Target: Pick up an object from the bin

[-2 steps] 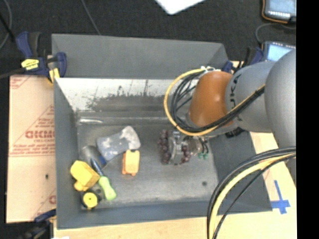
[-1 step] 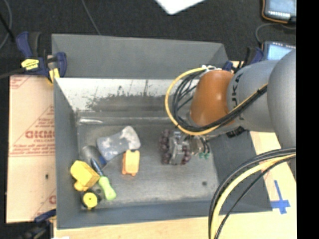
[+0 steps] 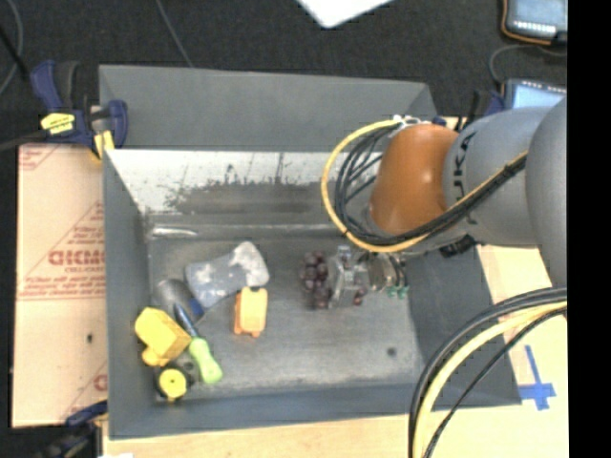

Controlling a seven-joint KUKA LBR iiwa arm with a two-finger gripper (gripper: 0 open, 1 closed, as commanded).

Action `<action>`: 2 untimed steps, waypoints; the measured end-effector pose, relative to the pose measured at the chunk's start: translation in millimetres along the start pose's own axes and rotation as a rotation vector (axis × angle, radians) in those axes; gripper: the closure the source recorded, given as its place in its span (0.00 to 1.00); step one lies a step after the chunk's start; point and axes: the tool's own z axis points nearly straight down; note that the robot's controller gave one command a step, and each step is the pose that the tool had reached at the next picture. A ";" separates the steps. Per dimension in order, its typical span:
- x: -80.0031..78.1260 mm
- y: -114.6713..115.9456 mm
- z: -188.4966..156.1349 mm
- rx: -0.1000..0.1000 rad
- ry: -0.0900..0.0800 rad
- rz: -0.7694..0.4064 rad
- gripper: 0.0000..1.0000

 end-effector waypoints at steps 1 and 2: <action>-2.8 0.0 -13.7 0.000 -0.009 -0.001 1.00; -2.7 -0.1 -20.1 0.000 -0.009 -0.002 1.00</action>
Offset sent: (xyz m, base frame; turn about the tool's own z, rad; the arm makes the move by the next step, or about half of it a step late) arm 0.0000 0.0000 0.0350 0.0000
